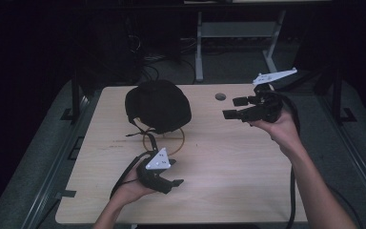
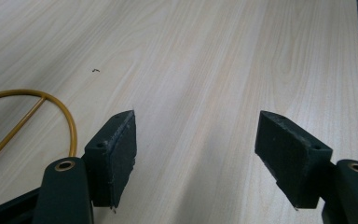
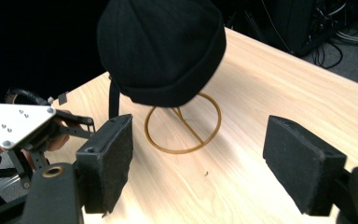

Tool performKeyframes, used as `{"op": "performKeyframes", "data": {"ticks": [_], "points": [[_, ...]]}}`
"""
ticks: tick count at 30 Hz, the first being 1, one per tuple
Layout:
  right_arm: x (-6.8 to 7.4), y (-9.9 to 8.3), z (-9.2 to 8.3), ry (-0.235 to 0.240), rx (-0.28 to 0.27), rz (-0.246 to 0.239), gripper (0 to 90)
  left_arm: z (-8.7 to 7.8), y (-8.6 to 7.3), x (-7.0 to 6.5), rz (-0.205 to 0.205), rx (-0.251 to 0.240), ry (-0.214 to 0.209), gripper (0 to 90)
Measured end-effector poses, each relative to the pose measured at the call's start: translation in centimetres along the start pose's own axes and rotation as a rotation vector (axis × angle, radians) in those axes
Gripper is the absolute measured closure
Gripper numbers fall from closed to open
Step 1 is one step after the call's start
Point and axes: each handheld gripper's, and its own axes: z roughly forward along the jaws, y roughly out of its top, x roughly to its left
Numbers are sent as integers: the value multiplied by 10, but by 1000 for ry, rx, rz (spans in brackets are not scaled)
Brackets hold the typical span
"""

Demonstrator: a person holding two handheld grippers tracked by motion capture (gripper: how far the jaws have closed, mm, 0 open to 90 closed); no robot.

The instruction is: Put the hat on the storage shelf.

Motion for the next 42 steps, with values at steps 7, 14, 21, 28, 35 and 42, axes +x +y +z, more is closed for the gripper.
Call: {"op": "performKeyframes", "data": {"ticks": [7, 14, 21, 28, 35, 42], "points": [[-6, -17, -9, -6, -2, 20, 234, 1, 0, -1, -3, -4, 1, 292], [-12, -38, -13, -18, 5, 44, 230, 1, 0, 0, -3, -1, 1, 292], [-17, -58, -17, -29, 12, 66, 224, 0, -1, 0, -11, -7, 3, 290], [-18, -74, -21, -37, 12, 82, 221, 0, -2, 1, -11, -7, 4, 290], [-19, -93, -23, -43, 29, 96, 217, 0, -3, 2, -11, -7, 5, 290], [-19, -111, -25, -51, 44, 119, 211, -2, -3, 3, -16, -8, 6, 290]]}}
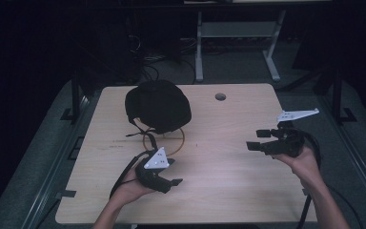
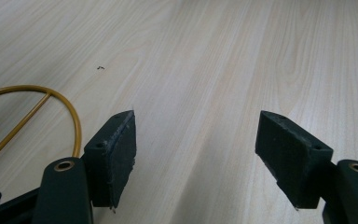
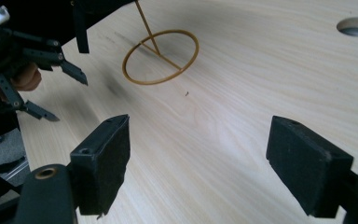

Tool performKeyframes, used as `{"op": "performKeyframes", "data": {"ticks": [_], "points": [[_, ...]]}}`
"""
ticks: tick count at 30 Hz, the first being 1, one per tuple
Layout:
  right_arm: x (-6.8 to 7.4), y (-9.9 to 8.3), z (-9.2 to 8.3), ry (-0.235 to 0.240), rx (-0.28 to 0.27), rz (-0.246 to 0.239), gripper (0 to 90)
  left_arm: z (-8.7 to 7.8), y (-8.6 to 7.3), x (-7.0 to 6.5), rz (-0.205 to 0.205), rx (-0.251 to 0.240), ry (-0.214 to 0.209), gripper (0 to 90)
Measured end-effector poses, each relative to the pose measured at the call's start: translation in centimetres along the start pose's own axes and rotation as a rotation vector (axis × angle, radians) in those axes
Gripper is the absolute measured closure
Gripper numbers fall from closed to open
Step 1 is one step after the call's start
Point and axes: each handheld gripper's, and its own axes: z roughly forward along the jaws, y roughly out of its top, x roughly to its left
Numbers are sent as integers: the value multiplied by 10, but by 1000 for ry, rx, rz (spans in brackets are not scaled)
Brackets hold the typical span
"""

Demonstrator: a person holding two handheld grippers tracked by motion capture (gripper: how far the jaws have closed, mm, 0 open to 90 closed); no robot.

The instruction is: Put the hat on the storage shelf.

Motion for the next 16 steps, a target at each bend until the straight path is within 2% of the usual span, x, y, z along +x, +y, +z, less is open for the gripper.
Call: {"op": "performKeyframes", "data": {"ticks": [12, 16], "points": [[-3, -40, -4, -30, 20, 38, 212, 0, -1, 0, -14, -8, 1, 290], [1, -53, -3, -38, 24, 29, 203, 0, 0, 0, -15, -13, -2, 290]]}}
